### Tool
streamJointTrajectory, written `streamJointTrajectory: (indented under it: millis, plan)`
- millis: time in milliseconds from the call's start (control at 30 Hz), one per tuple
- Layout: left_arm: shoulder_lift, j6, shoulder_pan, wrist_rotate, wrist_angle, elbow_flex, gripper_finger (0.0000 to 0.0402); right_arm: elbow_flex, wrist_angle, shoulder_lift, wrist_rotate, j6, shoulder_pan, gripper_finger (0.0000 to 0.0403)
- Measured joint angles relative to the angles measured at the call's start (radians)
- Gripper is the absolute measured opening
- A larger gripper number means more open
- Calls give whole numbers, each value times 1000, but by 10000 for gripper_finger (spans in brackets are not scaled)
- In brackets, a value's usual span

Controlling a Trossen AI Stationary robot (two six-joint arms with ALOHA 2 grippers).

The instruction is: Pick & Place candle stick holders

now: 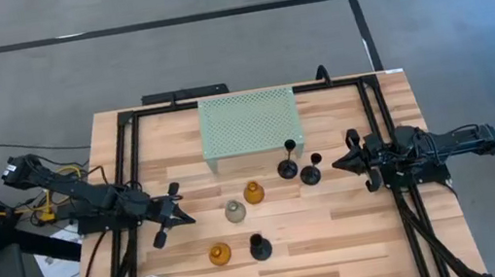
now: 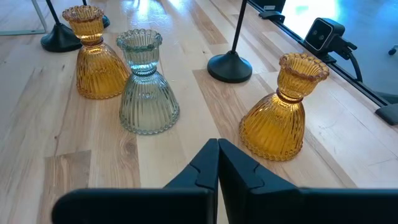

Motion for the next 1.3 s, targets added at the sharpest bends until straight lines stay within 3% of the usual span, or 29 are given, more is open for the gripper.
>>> streamJointTrajectory:
  millis: [1300]
  plan:
    - [0, 0, 0, 0, 30, 0, 8, 0, 0, 0, 0, 0, -2, 0]
